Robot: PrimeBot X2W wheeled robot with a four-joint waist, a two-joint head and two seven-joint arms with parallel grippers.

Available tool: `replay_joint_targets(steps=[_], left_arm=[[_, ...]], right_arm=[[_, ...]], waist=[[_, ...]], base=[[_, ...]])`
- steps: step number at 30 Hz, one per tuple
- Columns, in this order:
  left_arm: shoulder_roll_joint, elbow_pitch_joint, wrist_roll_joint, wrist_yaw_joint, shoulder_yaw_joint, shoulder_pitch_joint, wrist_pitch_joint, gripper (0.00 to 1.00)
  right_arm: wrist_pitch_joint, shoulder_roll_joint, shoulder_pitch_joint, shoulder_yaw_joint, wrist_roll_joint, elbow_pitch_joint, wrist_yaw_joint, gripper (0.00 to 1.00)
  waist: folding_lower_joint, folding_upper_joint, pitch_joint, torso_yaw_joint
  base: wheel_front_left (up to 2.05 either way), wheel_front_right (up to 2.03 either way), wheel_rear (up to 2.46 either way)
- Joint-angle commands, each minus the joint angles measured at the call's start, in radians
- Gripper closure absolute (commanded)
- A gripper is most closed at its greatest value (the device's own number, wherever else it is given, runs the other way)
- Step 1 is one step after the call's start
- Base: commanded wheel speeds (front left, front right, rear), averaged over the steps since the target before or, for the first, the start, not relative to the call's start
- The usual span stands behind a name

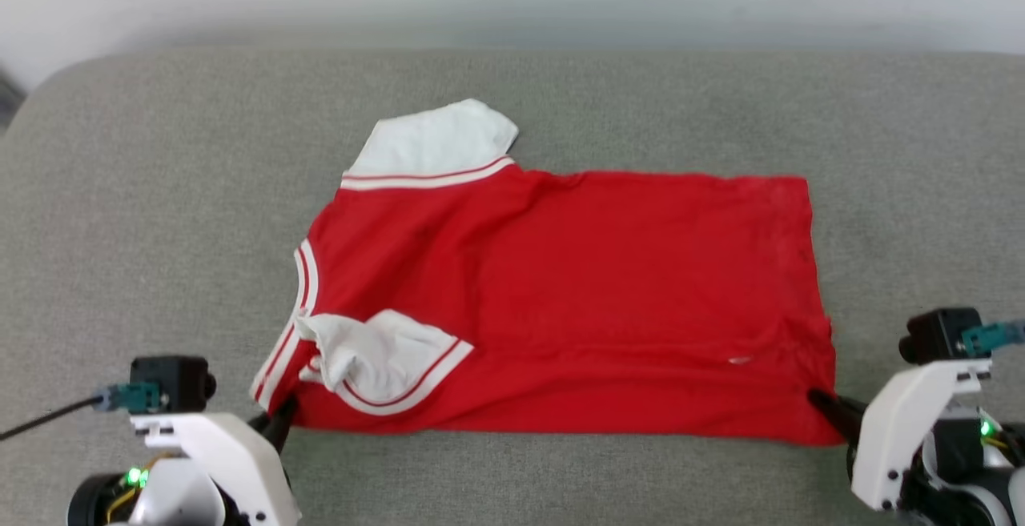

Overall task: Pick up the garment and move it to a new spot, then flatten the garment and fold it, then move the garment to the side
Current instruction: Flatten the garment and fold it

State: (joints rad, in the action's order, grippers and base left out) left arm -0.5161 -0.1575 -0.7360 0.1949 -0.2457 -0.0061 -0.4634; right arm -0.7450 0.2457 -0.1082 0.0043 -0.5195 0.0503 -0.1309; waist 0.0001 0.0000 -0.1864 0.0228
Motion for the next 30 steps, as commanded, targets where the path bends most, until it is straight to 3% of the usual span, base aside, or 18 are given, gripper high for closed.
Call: replay_joint_targets(steps=[1, 10, 11, 12, 13, 25, 30], left_arm=[[0.002, -0.004, -0.008, 0.008, 0.004, 0.028, -0.006, 1.0], [0.026, 0.049, -0.07, 0.024, 0.008, 0.131, -0.026, 1.0], [0.036, 0.065, -0.079, 0.024, 0.004, 0.137, -0.029, 1.0], [0.042, 0.08, -0.083, 0.021, -0.001, 0.139, -0.031, 0.7], [0.05, 0.092, -0.084, 0.019, 0.001, 0.134, -0.019, 0.03], [0.07, 0.102, 0.032, 0.01, 0.046, -0.003, 0.232, 0.0], [0.075, 0.104, 0.089, 0.001, 0.035, -0.113, 0.292, 0.0]], right_arm=[[-0.007, 0.0, 0.03, -0.008, 0.001, -0.013, 0.0, 1.0], [-0.029, -0.049, 0.157, -0.054, 0.025, -0.03, 0.0, 0.99], [-0.018, -0.054, 0.165, -0.055, 0.031, -0.021, 0.0, 0.55], [0.001, -0.062, 0.169, -0.055, 0.03, -0.012, 0.0, 0.0], [0.021, -0.068, 0.173, -0.052, 0.03, -0.001, 0.0, 0.0], [0.497, -0.04, 0.148, -0.034, 0.115, -0.076, 0.0, 0.0], [0.607, -0.067, 0.106, -0.037, 0.168, -0.145, 0.0, 0.0]], waist=[[-0.0001, 0.0, 0.026, -0.006], [-0.0001, 0.0, 0.07, -0.019], [-0.0001, 0.0, 0.072, -0.02], [-0.0001, 0.0, 0.074, -0.021], [-0.0001, 0.0, 0.076, -0.022], [-0.0001, 0.0, 0.121, -0.058], [-0.0001, 0.0, 0.1, -0.1]], base=[[0.0, 0.0, 0.0], [0.0, 0.0, 0.0], [0.0, 0.0, 0.0], [0.0, 0.0, 0.0], [0.0, 0.0, 0.0], [0.0, 0.0, 0.0], [0.0, 0.0, 0.0]])
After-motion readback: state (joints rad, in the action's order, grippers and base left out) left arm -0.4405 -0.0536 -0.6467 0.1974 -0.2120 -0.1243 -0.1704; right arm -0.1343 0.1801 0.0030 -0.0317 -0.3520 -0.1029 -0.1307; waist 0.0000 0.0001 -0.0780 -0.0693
